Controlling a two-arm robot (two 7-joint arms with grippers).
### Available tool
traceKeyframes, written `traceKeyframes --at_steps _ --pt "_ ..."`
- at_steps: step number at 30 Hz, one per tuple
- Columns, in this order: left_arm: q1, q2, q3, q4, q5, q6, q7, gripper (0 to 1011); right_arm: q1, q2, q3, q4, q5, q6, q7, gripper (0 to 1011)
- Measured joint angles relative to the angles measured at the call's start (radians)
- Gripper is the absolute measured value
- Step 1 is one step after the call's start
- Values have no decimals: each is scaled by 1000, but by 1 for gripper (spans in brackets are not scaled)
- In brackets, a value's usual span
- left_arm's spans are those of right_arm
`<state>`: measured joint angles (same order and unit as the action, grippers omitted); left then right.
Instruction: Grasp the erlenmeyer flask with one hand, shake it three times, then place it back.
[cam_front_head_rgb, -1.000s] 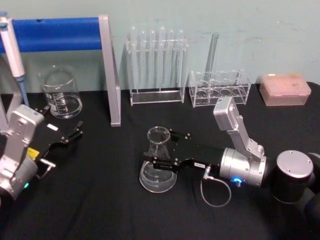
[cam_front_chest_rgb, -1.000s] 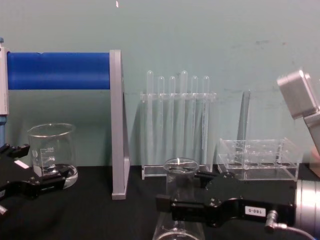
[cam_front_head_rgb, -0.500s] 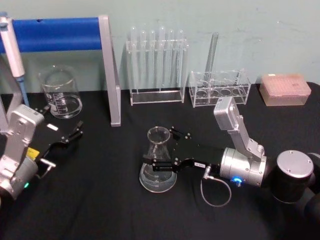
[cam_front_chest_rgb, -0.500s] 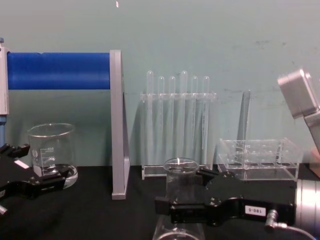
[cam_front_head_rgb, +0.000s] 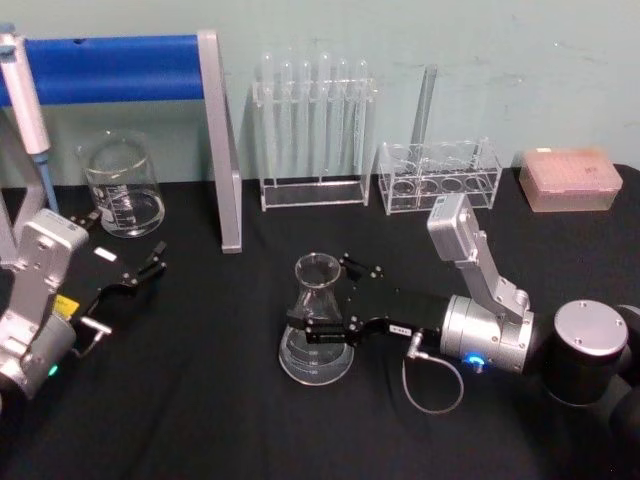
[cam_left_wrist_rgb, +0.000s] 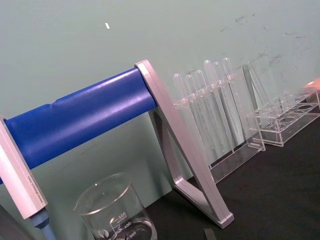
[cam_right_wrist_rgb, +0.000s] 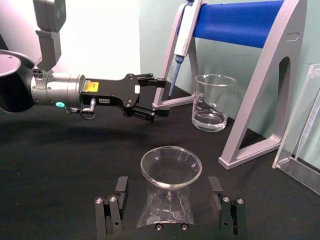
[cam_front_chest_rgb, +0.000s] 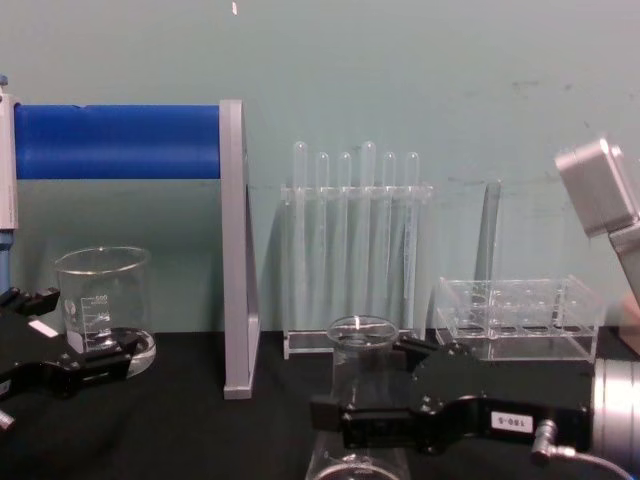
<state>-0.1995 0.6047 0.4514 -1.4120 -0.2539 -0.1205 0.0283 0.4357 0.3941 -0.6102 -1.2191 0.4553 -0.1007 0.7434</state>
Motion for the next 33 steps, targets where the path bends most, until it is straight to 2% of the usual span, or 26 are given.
traceKeyframes --at_steps 14,22,27,30,33 --pt "0 0 0 0 0 0 0 1001 -23 47 -1 -50 -35 14 -20 1000" --pt "0 0 0 0 0 0 0 1001 -74 113 17 -140 -67 31 -57 1000" --pt "0 0 0 0 0 0 0 1001 -105 145 41 -186 -75 50 -87 1000" --pt "0 0 0 0 0 0 0 1001 -127 159 75 -214 -76 64 -128 1000" --pt "0 0 0 0 0 0 0 1001 -140 158 107 -224 -71 68 -165 1000"
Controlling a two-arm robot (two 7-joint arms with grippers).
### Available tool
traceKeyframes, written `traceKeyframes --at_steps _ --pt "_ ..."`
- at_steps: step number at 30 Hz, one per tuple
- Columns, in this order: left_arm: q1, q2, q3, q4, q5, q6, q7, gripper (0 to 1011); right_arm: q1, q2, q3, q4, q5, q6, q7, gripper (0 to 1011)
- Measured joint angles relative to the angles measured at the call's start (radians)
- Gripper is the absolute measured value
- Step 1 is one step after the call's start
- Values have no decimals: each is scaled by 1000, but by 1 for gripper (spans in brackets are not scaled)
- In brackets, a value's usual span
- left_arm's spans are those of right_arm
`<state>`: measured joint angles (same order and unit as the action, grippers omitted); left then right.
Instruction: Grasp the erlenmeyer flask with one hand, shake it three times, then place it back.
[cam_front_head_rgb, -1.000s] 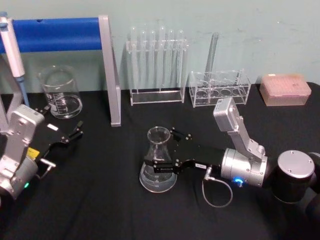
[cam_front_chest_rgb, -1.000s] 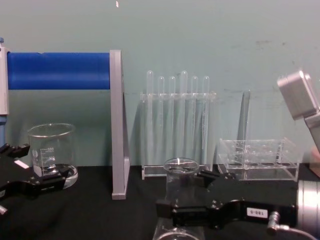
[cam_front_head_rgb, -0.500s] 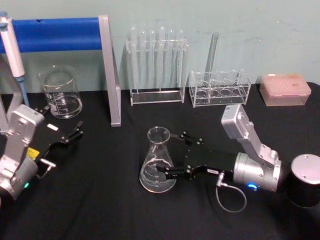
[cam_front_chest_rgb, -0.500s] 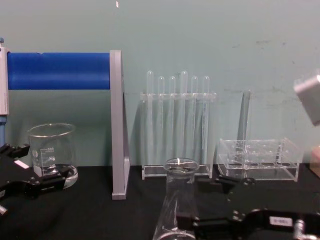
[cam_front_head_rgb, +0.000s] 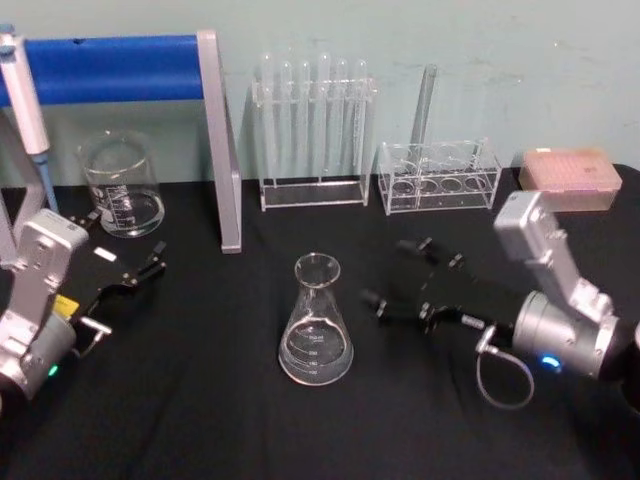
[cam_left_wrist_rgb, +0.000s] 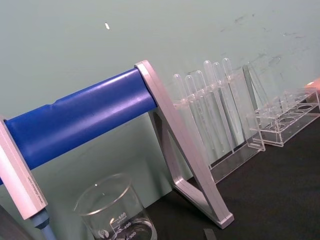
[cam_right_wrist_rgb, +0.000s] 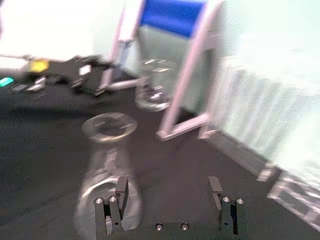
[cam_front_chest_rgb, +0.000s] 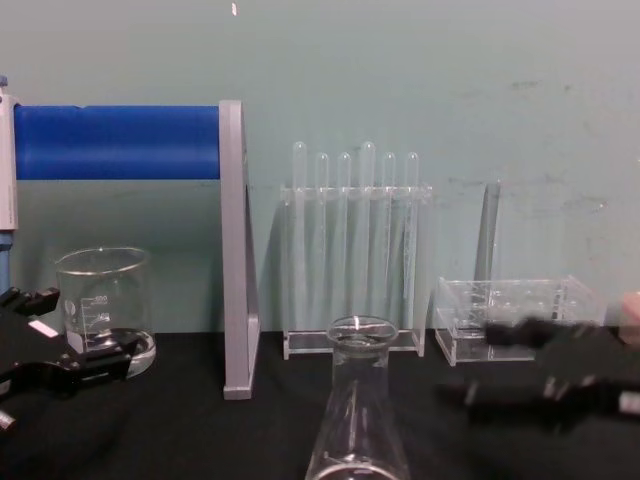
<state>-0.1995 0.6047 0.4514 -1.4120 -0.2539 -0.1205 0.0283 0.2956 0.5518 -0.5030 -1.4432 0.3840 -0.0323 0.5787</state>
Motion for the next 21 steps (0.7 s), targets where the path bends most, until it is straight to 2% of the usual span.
traceKeyframes --at_steps 3,4,5,7,9,10,14,16,17,21 --pt "0 0 0 0 0 0 0 1001 -22 -29 60 -4 22 0 -79 1000" --pt "0 0 0 0 0 0 0 1000 -22 -29 60 -4 22 0 -79 1000" --pt "0 0 0 0 0 0 0 1001 -30 -48 84 -4 33 1 -116 1000" --pt "0 0 0 0 0 0 0 1001 -38 -71 108 -4 47 4 -152 1000" --pt "0 0 0 0 0 0 0 1001 -50 -119 150 -3 69 7 -221 1000" --pt "0 0 0 0 0 0 0 1001 -50 -119 150 -3 69 7 -221 1000" --pt "0 0 0 0 0 0 0 1001 -60 -194 194 8 80 0 -319 1000" --pt "0 0 0 0 0 0 0 1001 -61 -224 203 15 74 -3 -360 1000" --pt "0 0 0 0 0 0 0 1001 -61 -224 203 15 74 -3 -360 1000" --pt "0 0 0 0 0 0 0 1001 -62 -264 209 33 47 6 -418 1000"
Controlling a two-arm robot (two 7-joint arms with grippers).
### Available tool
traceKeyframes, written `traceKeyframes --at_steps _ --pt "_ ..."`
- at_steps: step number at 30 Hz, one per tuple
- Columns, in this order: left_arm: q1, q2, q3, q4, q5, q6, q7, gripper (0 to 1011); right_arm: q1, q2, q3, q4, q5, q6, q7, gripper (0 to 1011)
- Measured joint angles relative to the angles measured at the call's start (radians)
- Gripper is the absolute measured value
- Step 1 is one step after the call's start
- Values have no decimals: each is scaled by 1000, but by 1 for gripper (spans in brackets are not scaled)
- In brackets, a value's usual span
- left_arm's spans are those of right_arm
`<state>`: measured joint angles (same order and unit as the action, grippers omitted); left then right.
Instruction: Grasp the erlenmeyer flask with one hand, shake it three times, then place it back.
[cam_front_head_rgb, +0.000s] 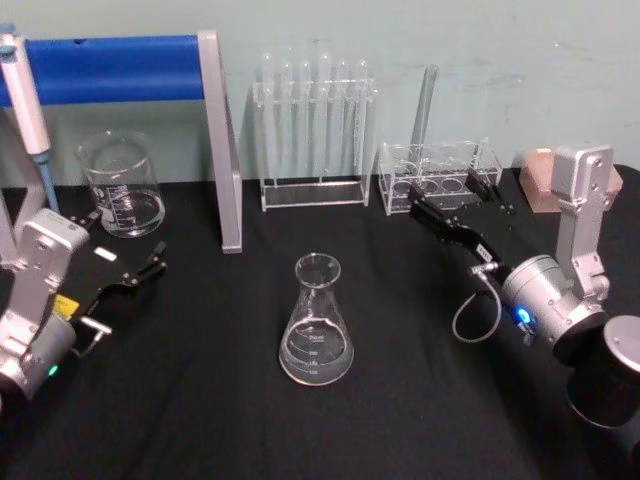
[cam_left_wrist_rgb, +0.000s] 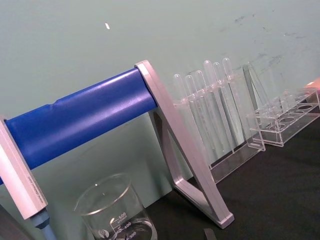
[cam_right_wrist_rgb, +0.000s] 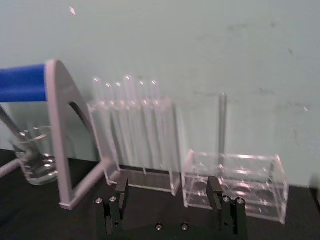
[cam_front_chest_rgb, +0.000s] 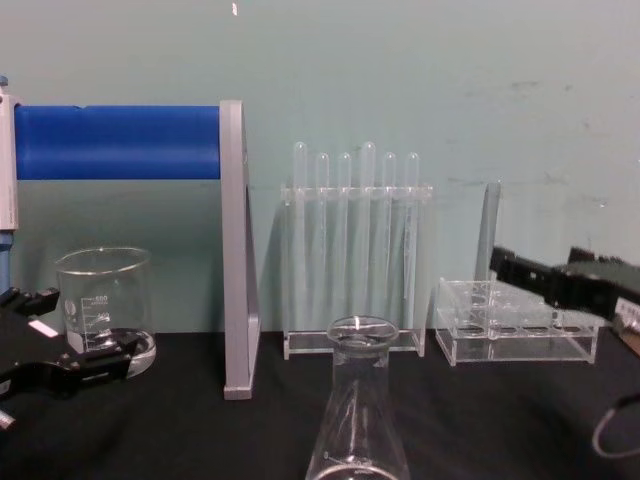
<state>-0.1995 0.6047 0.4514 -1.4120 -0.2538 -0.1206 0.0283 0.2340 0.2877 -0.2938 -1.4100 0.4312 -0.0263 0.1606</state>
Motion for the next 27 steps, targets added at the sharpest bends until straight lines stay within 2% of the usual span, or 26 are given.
traceKeyframes --at_steps 10,20,27 --pt "0 0 0 0 0 0 0 1001 4 -45 6 43 -54 72 -76 1000" --pt "0 0 0 0 0 0 0 1001 6 -59 3 70 -97 125 -83 1000" --pt "0 0 0 0 0 0 0 1001 -1 -66 17 65 -106 151 -73 1000"
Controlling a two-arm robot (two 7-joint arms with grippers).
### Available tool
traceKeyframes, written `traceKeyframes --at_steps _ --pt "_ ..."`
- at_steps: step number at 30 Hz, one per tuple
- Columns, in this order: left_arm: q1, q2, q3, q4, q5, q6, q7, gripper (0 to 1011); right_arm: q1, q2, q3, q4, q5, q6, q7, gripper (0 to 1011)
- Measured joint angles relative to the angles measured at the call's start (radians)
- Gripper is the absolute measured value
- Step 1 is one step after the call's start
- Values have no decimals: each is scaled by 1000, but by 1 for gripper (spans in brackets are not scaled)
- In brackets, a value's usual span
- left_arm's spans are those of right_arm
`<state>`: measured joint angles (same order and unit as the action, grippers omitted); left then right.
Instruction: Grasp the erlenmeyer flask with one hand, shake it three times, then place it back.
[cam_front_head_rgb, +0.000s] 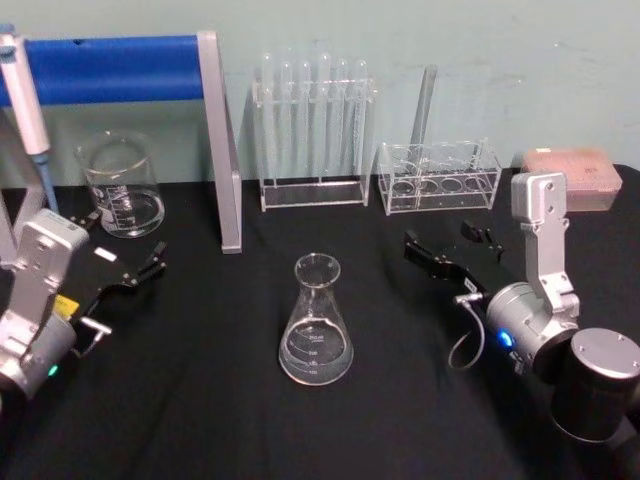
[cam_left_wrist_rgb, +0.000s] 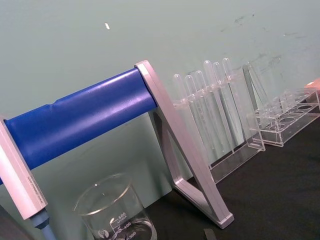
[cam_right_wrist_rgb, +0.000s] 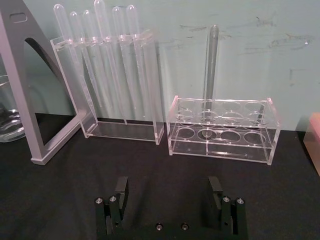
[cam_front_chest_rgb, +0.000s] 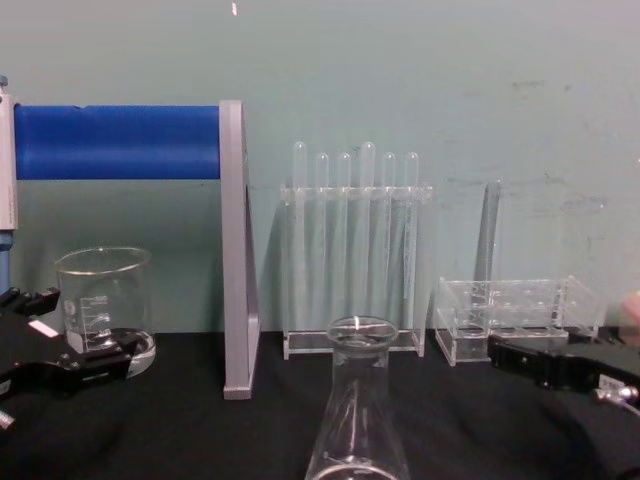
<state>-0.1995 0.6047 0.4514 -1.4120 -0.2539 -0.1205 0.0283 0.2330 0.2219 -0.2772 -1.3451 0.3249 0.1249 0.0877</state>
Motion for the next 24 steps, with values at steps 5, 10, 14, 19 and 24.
traceKeyframes --at_steps 5,10,14,19,24 --pt "0 0 0 0 0 0 0 1001 -1 0 3 -3 1 6 7 1000" --pt "0 0 0 0 0 0 0 1001 -1 0 1 -3 2 5 5 1000" --pt "0 0 0 0 0 0 0 1001 -1 0 0 -3 2 3 4 1000" --pt "0 0 0 0 0 0 0 1001 0 0 0 -3 2 1 3 1000" --pt "0 0 0 0 0 0 0 1001 0 1 -1 -3 2 0 2 1000"
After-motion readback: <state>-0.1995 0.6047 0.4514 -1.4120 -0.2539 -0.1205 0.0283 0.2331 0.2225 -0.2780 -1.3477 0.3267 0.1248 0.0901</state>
